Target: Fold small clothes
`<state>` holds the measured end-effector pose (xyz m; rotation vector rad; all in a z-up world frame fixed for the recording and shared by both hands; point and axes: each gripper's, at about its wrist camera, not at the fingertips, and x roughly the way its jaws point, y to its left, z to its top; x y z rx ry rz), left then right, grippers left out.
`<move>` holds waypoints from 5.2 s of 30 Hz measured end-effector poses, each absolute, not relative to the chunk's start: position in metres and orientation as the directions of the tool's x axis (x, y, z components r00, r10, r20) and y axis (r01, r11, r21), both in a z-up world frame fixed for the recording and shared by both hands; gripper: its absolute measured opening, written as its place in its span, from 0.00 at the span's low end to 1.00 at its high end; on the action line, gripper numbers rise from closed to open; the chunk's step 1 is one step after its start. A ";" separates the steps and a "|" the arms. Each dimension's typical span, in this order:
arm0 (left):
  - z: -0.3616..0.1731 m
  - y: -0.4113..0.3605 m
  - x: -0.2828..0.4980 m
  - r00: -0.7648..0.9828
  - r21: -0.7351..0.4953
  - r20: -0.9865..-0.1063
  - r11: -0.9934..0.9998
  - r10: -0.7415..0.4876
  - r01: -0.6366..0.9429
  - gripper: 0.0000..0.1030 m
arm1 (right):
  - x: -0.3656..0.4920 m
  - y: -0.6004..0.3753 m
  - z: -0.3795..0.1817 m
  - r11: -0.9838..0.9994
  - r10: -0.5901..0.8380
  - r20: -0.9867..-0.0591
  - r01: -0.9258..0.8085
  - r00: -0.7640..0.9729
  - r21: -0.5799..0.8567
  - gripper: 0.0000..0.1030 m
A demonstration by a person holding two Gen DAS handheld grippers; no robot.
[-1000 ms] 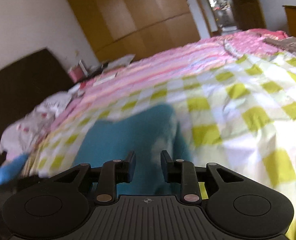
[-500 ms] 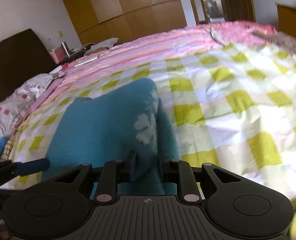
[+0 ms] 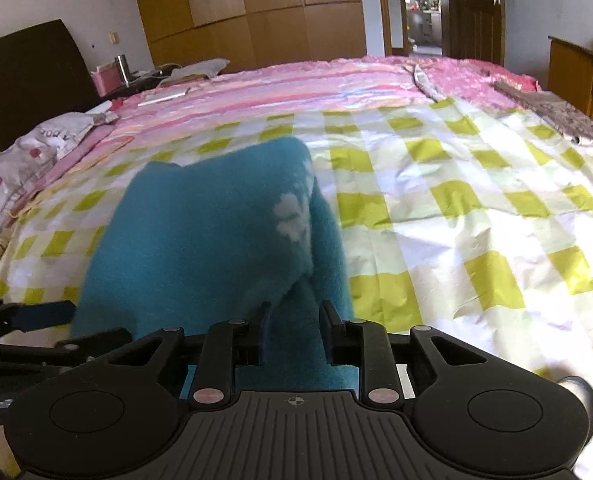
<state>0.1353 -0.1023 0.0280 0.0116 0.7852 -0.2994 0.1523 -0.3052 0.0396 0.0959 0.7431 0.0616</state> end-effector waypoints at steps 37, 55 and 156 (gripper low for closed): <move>0.009 -0.088 0.074 0.651 -0.083 -0.724 0.966 -0.226 0.244 0.93 | 0.065 -0.271 0.029 0.990 0.115 -0.707 -0.019 0.698 0.143 0.35; 0.001 -0.085 0.058 0.654 -0.084 -0.722 0.967 -0.226 0.241 1.00 | 0.049 -0.274 0.013 0.988 0.103 -0.733 0.014 0.672 0.151 0.36; 0.005 -0.092 0.051 0.671 0.014 -0.729 0.976 -0.139 0.217 1.00 | 0.047 -0.273 0.000 0.989 0.093 -0.760 0.031 0.644 0.147 0.37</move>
